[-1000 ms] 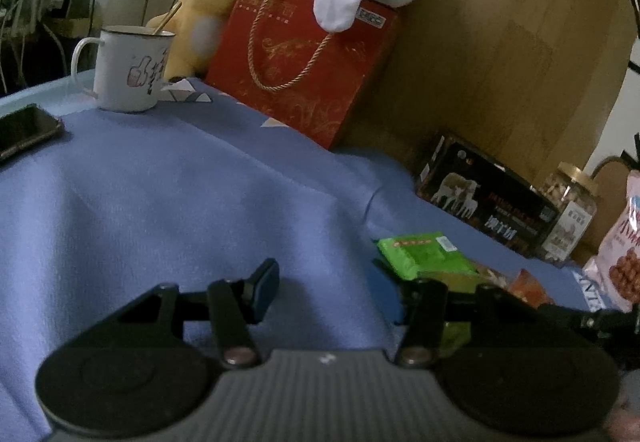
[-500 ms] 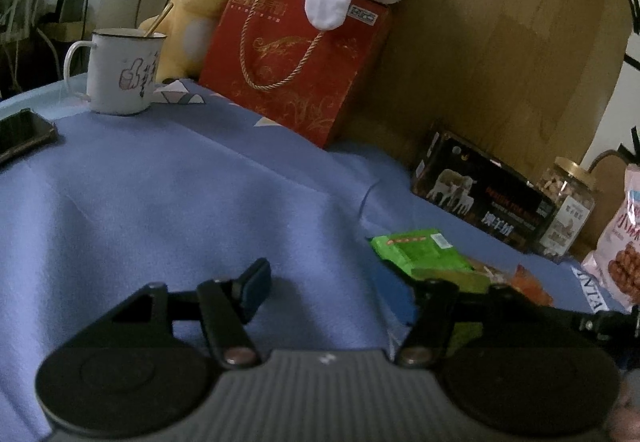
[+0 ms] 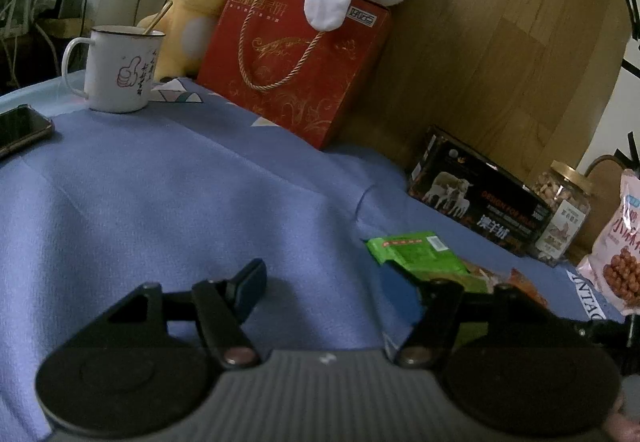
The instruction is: Organize snacks
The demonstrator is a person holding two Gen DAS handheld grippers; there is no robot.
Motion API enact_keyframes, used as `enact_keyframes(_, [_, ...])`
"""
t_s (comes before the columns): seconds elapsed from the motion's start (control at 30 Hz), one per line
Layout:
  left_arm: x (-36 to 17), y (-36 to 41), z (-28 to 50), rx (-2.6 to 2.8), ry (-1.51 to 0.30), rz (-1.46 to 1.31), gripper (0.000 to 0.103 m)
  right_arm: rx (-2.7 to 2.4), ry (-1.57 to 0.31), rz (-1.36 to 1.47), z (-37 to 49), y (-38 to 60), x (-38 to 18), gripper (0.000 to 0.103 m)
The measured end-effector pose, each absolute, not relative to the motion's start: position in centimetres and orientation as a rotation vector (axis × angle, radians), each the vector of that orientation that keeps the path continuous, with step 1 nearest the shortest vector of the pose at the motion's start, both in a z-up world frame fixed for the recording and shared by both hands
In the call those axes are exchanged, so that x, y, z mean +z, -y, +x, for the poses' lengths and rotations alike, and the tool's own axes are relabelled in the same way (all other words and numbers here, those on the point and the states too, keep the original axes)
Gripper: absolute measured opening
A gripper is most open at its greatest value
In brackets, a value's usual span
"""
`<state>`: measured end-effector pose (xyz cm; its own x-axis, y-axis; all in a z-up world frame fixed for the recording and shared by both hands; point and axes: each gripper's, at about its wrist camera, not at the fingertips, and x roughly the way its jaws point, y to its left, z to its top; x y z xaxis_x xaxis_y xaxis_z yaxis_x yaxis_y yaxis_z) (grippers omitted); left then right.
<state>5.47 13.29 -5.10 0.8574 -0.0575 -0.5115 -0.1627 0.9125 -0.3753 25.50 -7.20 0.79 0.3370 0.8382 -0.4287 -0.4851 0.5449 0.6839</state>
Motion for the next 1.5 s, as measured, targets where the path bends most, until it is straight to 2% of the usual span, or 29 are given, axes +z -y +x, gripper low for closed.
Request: enact_keyframes(1.5, [-4.92,-13.24,5.00,0.065,-0.528,-0.458,0.062,0.904,-0.866,0.477,25.79,7.03,0.68,0.057])
